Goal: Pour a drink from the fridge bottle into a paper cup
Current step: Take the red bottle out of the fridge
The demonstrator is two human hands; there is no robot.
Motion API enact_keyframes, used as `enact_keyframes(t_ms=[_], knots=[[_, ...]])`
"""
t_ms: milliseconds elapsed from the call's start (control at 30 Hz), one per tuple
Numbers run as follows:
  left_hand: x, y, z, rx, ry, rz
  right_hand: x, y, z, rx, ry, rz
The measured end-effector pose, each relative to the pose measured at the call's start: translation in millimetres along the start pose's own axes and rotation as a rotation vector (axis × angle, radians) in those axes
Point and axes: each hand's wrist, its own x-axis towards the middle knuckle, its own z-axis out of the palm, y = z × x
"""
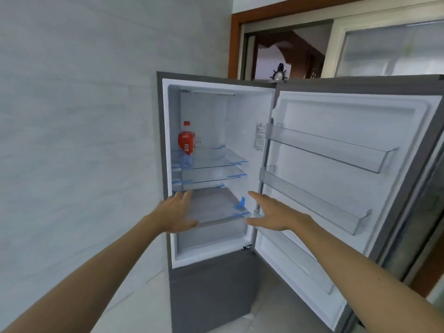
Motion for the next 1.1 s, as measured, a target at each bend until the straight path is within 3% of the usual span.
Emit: enact_keyframes(t_ms=[333,1100], knots=[[50.4,-83.4,-8.0,0.005,0.014,-0.039,95.1,-42.5,4.0,0.033,0.025,-0.02],[187.0,-115.5,22.0,-0.05,0.002,-0.052,248.9,-21.6,-22.4,0.046,0.052,-0.104]])
